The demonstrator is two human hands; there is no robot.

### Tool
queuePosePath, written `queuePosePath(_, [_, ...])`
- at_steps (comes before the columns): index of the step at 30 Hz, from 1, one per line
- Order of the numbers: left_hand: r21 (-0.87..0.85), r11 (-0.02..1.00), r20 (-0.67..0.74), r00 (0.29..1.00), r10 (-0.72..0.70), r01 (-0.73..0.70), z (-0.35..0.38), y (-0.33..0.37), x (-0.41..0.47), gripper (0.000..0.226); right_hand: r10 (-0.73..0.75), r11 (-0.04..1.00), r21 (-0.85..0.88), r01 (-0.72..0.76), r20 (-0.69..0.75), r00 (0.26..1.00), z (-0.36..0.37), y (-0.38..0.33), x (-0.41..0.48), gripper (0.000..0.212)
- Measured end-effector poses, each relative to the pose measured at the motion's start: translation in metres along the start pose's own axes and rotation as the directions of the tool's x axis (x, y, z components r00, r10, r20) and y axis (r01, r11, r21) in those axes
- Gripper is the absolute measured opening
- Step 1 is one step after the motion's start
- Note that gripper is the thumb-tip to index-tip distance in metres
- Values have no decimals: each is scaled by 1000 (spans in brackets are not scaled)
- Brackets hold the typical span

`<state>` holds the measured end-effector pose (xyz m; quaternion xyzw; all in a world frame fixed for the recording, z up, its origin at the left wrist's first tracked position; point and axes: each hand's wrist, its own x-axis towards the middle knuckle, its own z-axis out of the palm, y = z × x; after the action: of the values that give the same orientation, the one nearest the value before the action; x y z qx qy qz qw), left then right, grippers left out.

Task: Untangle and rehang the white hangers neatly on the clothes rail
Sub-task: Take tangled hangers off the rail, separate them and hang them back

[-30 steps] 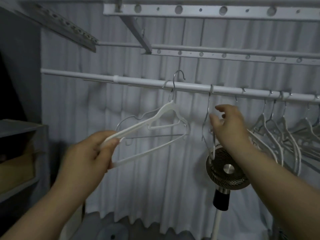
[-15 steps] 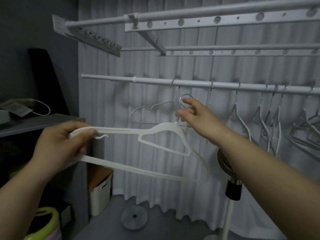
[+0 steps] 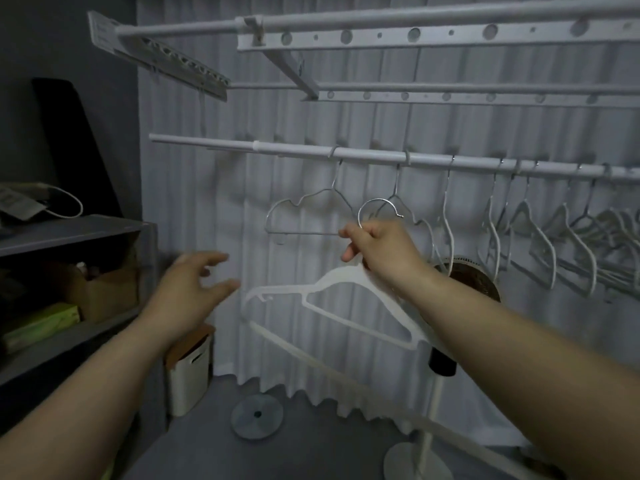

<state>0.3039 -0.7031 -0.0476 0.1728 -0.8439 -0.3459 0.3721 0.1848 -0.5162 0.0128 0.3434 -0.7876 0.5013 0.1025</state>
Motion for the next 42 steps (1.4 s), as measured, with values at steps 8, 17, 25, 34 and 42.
queuePosePath(8, [-216, 976, 473, 873, 121, -19, 69, 58, -24, 25, 309, 920, 189, -344, 193, 931, 6, 2, -16, 13])
queuePosePath(17, [-286, 955, 599, 792, 118, 74, 74, 60, -22, 49, 291, 926, 216, -311, 117, 949, 18, 6, -3, 30])
queuePosePath(25, [-429, 884, 515, 854, 70, 186, 78, 57, 0, 51, 98, 955, 273, -116, 78, 992, 7, 11, 19, 43])
queuePosePath(34, [-462, 871, 536, 835, 122, 169, 105, 61, 27, 59, -181, 976, -137, 167, -97, 979, -11, 31, 60, 23])
queuePosePath(42, [-516, 815, 531, 845, 64, 263, 111, 38, 60, 52, -233, 892, -413, 184, -71, 970, -19, 47, 85, 45])
